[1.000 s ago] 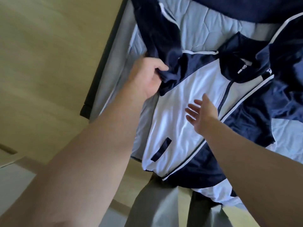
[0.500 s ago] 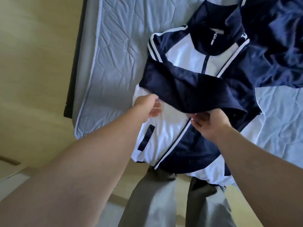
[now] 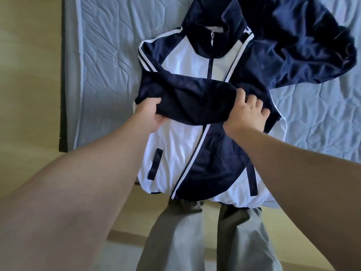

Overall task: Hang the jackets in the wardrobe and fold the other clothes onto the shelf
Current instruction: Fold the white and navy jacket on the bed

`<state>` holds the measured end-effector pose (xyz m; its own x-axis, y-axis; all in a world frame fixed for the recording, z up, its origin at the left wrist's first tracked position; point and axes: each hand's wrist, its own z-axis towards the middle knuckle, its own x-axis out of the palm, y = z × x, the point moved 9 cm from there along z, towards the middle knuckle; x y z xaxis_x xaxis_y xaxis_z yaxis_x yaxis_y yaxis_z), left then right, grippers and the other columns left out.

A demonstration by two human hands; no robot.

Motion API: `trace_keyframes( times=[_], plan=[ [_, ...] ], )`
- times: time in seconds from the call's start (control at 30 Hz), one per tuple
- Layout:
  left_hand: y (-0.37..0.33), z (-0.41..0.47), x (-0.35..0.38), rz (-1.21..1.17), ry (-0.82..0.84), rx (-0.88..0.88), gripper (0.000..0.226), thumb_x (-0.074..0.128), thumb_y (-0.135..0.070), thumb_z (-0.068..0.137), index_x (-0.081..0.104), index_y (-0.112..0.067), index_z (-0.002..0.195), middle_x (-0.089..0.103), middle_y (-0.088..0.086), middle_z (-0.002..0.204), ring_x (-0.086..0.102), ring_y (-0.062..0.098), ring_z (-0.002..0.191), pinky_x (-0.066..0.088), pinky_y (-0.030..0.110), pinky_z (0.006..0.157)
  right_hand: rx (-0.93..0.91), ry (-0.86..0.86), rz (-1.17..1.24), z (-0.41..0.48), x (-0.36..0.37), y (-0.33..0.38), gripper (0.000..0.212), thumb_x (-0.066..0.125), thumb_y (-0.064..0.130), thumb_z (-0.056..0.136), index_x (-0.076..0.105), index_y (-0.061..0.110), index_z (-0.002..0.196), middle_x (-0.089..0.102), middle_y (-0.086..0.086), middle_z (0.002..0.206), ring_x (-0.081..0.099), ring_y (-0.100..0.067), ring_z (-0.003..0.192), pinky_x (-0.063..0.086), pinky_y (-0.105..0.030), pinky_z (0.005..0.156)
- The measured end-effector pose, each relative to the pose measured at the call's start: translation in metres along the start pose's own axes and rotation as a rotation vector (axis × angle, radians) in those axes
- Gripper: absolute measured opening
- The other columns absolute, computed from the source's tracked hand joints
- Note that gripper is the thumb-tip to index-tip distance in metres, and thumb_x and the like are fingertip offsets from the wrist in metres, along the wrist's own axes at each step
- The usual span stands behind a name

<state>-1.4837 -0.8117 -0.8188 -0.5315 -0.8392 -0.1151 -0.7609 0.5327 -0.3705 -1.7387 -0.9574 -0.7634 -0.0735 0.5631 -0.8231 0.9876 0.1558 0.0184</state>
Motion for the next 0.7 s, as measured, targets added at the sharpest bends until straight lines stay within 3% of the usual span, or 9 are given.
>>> trace_keyframes(
  times=[0.1,0.2,0.27,0.37,0.43,0.5,0.57,0.63,0.7],
  plan=[
    [0.009,-0.003,0.004,-0.015,0.014,-0.032,0.038,0.061,-0.021,0.097,0.055,-0.023,0.134,0.07,0.006,0.121,0.072,0.025,0.1,0.061,0.04,0.071,-0.252,-0.031,-0.255,-0.016,0.003,0.003,0.064,0.065,0.008,0.077,0.034,0.018,0.131,0.059,-0.009,0.115,0.056,-0.034,0.106,0.044,-0.044,0.078],
    [0.006,0.001,0.007,-0.059,-0.009,-0.016,0.039,0.063,-0.023,0.097,0.055,-0.023,0.135,0.07,0.007,0.121,0.071,0.027,0.103,0.062,0.046,0.077,-0.418,0.055,-0.508,-0.055,0.032,-0.004,0.061,0.061,0.008,0.084,0.03,0.016,0.135,0.053,-0.01,0.115,0.062,-0.031,0.094,0.037,-0.038,0.06],
    [0.002,0.003,0.008,-0.066,-0.017,-0.027,0.041,0.066,-0.025,0.096,0.057,-0.021,0.135,0.07,0.008,0.122,0.07,0.03,0.106,0.058,0.051,0.089,-0.281,0.249,-0.495,-0.081,0.06,-0.028,0.061,0.056,0.009,0.09,0.026,0.008,0.143,0.051,-0.015,0.125,0.064,-0.033,0.1,0.04,-0.038,0.062],
    [0.009,0.001,0.008,0.038,-0.03,-0.087,0.032,0.066,-0.034,0.096,0.067,-0.019,0.123,0.071,0.003,0.121,0.068,0.021,0.108,0.053,0.036,0.099,-0.02,0.677,-0.397,-0.135,0.114,-0.065,0.075,0.058,0.017,0.091,0.016,0.0,0.151,0.043,-0.017,0.143,0.056,-0.031,0.124,0.05,-0.039,0.084],
    [0.013,0.001,0.007,0.069,-0.05,-0.103,0.029,0.063,-0.036,0.097,0.07,-0.019,0.12,0.072,-0.001,0.117,0.068,0.018,0.106,0.052,0.031,0.1,0.019,0.921,-0.347,-0.165,0.139,-0.064,0.091,0.061,0.019,0.085,0.007,-0.006,0.155,0.037,-0.019,0.15,0.047,-0.034,0.134,0.046,-0.044,0.098],
    [0.013,0.006,0.003,0.1,-0.062,-0.081,0.03,0.059,-0.033,0.1,0.068,-0.02,0.125,0.073,-0.001,0.113,0.069,0.019,0.103,0.054,0.032,0.097,-0.022,1.019,-0.353,-0.171,0.149,-0.051,0.089,0.063,0.026,0.081,0.022,0.0,0.155,0.042,-0.015,0.147,0.052,-0.034,0.126,0.049,-0.048,0.09],
    [0.012,0.007,0.002,0.125,-0.063,-0.059,0.028,0.058,-0.03,0.101,0.067,-0.021,0.126,0.074,0.0,0.109,0.071,0.019,0.098,0.056,0.031,0.087,-0.031,0.894,-0.285,-0.152,0.144,-0.038,0.072,0.062,0.05,0.08,0.048,0.013,0.141,0.052,-0.008,0.135,0.059,-0.031,0.111,0.049,-0.043,0.079],
    [0.012,0.01,-0.003,0.159,-0.104,-0.055,0.029,0.06,-0.031,0.1,0.067,-0.021,0.126,0.073,0.0,0.112,0.071,0.019,0.098,0.057,0.032,0.086,0.002,0.707,-0.207,-0.131,0.13,-0.032,0.075,0.052,0.067,0.083,0.045,0.014,0.137,0.05,-0.009,0.134,0.056,-0.032,0.117,0.047,-0.045,0.084],
    [0.011,0.013,-0.011,0.196,-0.158,-0.044,0.036,0.064,-0.034,0.097,0.064,-0.02,0.13,0.07,0.0,0.12,0.068,0.02,0.104,0.055,0.034,0.095,-0.009,0.41,-0.14,-0.106,0.105,-0.025,0.064,0.049,0.062,0.091,0.041,0.014,0.132,0.046,-0.011,0.129,0.054,-0.033,0.116,0.044,-0.043,0.08]
  ],
)
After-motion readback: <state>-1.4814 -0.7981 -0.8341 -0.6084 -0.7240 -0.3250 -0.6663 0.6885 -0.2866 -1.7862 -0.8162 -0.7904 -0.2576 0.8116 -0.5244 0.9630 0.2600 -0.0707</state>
